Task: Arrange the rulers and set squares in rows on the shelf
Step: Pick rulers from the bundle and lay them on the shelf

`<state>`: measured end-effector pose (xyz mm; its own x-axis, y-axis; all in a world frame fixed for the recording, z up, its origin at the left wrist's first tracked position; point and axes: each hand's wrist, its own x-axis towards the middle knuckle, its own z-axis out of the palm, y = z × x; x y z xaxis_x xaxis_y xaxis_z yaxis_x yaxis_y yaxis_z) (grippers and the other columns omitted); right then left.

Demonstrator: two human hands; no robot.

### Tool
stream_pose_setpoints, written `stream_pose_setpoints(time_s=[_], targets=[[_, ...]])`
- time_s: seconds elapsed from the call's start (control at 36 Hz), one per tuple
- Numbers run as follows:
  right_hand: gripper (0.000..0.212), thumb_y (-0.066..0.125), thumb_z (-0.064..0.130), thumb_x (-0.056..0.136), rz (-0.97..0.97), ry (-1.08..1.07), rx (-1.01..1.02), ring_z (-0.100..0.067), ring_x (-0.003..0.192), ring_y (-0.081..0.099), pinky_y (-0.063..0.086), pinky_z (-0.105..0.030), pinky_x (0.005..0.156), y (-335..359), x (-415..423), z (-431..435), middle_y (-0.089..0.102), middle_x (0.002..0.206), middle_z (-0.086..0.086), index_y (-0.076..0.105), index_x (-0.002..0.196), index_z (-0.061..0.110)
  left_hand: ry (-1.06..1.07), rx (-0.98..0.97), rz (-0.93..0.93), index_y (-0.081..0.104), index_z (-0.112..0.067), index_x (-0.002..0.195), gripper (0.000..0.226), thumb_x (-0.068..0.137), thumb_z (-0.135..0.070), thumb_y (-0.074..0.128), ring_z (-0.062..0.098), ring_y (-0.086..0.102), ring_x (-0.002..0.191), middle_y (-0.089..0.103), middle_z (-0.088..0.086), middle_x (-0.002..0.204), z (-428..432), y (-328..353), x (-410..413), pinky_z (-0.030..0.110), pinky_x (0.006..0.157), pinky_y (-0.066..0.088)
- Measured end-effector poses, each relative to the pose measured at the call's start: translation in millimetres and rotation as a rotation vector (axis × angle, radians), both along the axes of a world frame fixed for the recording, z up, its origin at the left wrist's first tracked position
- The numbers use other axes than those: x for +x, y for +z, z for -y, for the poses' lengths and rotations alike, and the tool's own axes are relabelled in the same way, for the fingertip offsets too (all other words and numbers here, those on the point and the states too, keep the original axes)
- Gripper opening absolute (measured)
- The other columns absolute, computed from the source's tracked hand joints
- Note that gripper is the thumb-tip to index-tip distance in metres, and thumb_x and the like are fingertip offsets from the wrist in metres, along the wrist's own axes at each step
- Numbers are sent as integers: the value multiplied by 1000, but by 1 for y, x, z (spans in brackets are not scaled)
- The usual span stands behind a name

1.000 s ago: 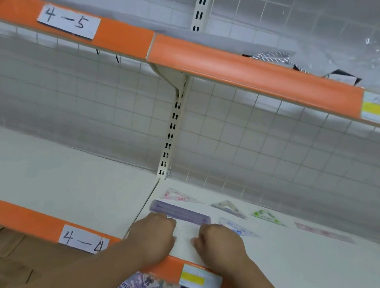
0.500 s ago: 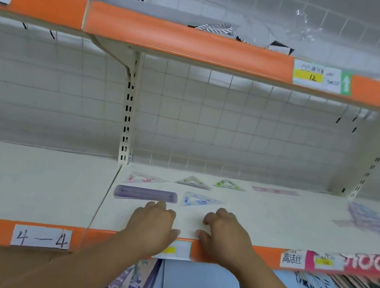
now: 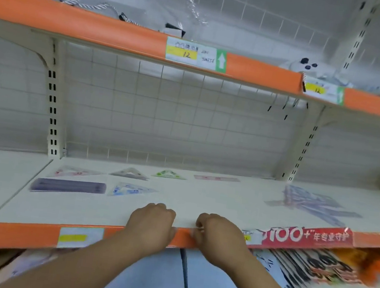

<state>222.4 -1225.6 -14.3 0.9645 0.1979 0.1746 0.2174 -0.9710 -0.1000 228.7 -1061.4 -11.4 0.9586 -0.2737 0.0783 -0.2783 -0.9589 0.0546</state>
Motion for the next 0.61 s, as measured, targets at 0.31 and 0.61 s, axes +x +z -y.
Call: stream_pose_setpoints(time_s=[0.31,0.61], targets=[[27,44,38,95,21,33,-15,-26,87,57,39,-31,66,2,-8,150,54,90,-3,56,101,14,-2,-54,15,57,-15,111,31,97,-37,40,27,52,110,55,7,116,143,2,-5,32,83,43],[25,46,36,95,29,1,5,-23,86,55,42,-32,71,8,-1,242,60,98,-4,58,100,15,-69,-15,36,58,-15,110,30,98,-36,41,26,54,106,57,7,112,239,8,12,33,78,43]])
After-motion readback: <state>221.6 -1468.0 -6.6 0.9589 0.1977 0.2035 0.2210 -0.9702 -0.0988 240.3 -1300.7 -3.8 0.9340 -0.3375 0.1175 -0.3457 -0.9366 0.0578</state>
